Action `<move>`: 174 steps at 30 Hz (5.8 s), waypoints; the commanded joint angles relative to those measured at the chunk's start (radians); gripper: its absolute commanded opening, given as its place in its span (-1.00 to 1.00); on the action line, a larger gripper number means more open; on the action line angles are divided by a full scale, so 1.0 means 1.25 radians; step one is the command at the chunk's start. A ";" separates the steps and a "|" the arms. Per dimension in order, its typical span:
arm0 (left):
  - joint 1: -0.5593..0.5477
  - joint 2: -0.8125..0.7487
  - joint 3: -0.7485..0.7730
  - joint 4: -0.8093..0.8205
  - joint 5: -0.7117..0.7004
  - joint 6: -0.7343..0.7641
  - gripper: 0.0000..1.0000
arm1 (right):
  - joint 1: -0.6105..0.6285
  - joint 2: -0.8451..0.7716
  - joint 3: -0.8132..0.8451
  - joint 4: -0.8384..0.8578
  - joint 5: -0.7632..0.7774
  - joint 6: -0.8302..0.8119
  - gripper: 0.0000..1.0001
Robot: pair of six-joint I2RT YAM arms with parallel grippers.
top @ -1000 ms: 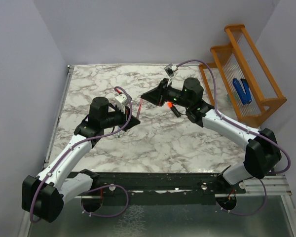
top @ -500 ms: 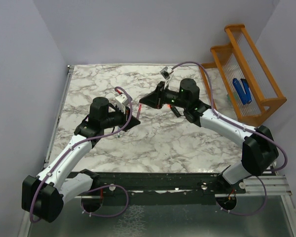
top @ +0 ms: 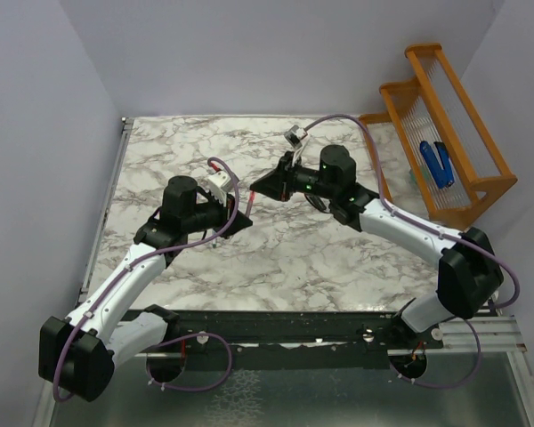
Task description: Insert the pens into the pen caps
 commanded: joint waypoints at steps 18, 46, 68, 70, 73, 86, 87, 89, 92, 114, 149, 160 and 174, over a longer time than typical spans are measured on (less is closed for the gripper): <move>-0.002 -0.012 -0.002 0.037 0.001 0.005 -1.00 | 0.017 -0.098 -0.065 0.117 0.119 0.021 -0.99; -0.002 -0.027 0.006 0.037 -0.030 0.017 -1.00 | 0.018 -0.004 -0.038 0.069 -0.005 0.046 -0.99; -0.002 -0.021 0.087 0.072 -0.117 0.039 -1.00 | 0.069 0.030 -0.041 -0.068 -0.088 -0.003 -0.99; -0.002 -0.024 0.091 0.074 -0.117 0.040 -1.00 | 0.073 0.036 -0.047 -0.063 -0.091 -0.001 -0.99; -0.002 -0.020 0.103 0.075 -0.115 0.045 -1.00 | 0.080 0.044 -0.051 -0.060 -0.095 0.001 -0.99; -0.002 -0.004 0.136 0.087 -0.119 0.058 -1.00 | 0.110 0.070 -0.080 -0.035 -0.105 0.019 -0.99; -0.002 -0.004 0.138 0.088 -0.121 0.059 -1.00 | 0.110 0.072 -0.080 -0.034 -0.105 0.020 -0.99; -0.002 -0.002 0.144 0.089 -0.121 0.061 -1.00 | 0.114 0.074 -0.084 -0.033 -0.108 0.023 -0.99; -0.002 0.001 0.150 0.092 -0.122 0.061 -1.00 | 0.116 0.075 -0.086 -0.033 -0.110 0.023 -0.99; -0.002 -0.036 0.185 0.055 -0.175 0.109 -1.00 | 0.123 0.074 -0.125 -0.049 -0.092 -0.002 -0.99; -0.001 -0.156 0.149 0.252 -0.240 0.091 -1.00 | 0.144 0.197 -0.122 -0.039 -0.164 0.014 -0.99; 0.000 -0.176 0.162 0.280 -0.277 0.113 -1.00 | 0.152 0.225 -0.108 -0.079 -0.166 -0.004 -0.99; 0.000 -0.201 0.170 0.291 -0.321 0.149 -1.00 | 0.154 0.262 -0.100 -0.102 -0.182 -0.003 -0.99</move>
